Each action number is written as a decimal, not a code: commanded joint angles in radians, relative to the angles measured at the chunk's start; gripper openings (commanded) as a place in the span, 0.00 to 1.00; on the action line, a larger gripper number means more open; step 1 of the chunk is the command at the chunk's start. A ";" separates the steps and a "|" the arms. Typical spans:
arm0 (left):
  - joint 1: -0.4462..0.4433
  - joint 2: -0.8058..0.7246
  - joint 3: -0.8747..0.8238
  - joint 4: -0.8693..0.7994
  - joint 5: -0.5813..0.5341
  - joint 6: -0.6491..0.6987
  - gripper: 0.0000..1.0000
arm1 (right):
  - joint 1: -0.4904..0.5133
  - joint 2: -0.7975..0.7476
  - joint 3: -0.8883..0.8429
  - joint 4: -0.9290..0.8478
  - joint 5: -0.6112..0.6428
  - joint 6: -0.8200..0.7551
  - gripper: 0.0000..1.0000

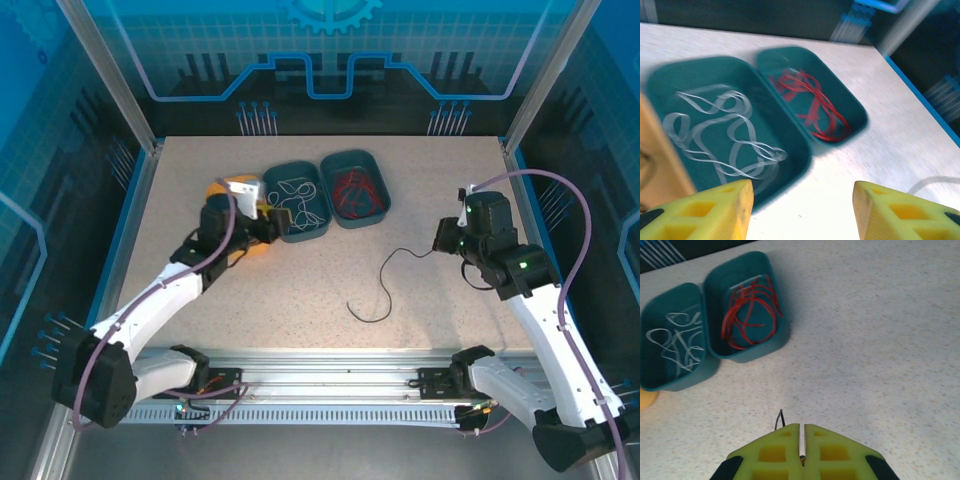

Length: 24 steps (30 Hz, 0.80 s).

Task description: Untangle the cables

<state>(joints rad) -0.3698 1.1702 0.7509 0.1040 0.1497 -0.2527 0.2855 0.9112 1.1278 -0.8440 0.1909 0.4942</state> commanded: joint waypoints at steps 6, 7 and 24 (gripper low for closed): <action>-0.199 0.231 0.027 0.191 0.085 0.128 0.54 | 0.024 -0.009 0.063 0.154 -0.249 0.018 0.00; -0.216 0.259 0.037 0.213 0.099 0.166 0.54 | 0.025 -0.008 0.061 0.170 -0.266 0.024 0.00; -0.252 0.401 0.071 0.390 0.112 0.249 0.51 | 0.053 0.024 0.070 0.252 -0.333 0.046 0.00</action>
<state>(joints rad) -0.6182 1.5848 0.8112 0.4648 0.3088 -0.0010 0.3222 0.9344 1.1671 -0.6163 -0.1246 0.5350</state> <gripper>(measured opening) 0.501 0.040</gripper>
